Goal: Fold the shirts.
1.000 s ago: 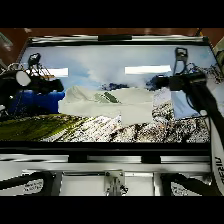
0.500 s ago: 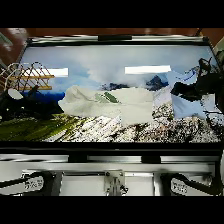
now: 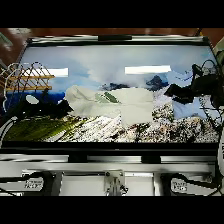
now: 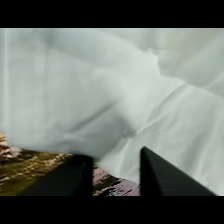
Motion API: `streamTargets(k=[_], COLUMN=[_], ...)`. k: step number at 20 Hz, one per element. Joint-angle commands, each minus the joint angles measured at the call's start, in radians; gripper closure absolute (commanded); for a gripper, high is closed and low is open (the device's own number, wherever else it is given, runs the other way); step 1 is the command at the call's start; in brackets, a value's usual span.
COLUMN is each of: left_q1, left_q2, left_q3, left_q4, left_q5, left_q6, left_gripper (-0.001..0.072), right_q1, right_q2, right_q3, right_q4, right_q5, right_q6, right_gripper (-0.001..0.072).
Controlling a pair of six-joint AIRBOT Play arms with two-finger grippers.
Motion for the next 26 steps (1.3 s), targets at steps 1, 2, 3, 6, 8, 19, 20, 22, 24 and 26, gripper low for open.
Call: streamTargets(k=[1, 2, 3, 6, 8, 19, 20, 22, 24, 26], left_q1=[-0.016, -0.016, -0.016, -0.016, -0.016, -0.016, -0.016, -0.016, -0.017, -0.017], left_q2=[-0.014, -0.011, -0.005, 0.034, 0.071, 0.155, 0.159, 0.171, 0.196, 0.249], left_q3=[0.005, 0.016, 0.027, 0.051, 0.051, 0.063, 0.076, 0.121, 0.208, 0.327], left_q4=[-0.002, -0.002, -0.002, -0.001, -0.001, -0.002, -0.002, -0.002, 0.000, 0.008], left_q5=[0.047, 0.047, 0.046, 0.047, 0.041, 0.031, 0.030, 0.014, -0.029, -0.069], left_q6=[-0.014, -0.014, -0.010, -0.010, 0.006, 0.037, 0.048, 0.095, 0.203, 0.282], left_gripper=[0.0535, 0.0599, 0.0668, 0.0673, 0.0673, 0.0672, 0.0672, 0.0672, 0.0674, 0.0675], right_q1=[0.040, 0.060, 0.084, 0.131, 0.129, 0.127, 0.126, 0.126, 0.126, 0.126], right_q2=[-0.038, -0.057, -0.082, -0.150, -0.183, -0.280, -0.277, -0.241, -0.152, -0.017], right_q3=[0.001, 0.001, 0.001, 0.001, 0.001, 0.001, 0.002, 0.002, 0.024, 0.094], right_q4=[0.013, 0.014, 0.013, 0.000, -0.013, 0.126, 0.126, 0.153, 0.171, 0.168], right_q5=[-0.004, -0.003, -0.003, -0.011, -0.031, -0.061, -0.057, -0.037, -0.021, -0.006], right_q6=[-0.022, -0.029, -0.035, -0.098, -0.098, -0.137, -0.138, -0.188, -0.255, -0.287], right_gripper=[0.0046, 0.0046, 0.0046, 0.0047, 0.0048, 0.0448, 0.0609, 0.0654, 0.0655, 0.0655])
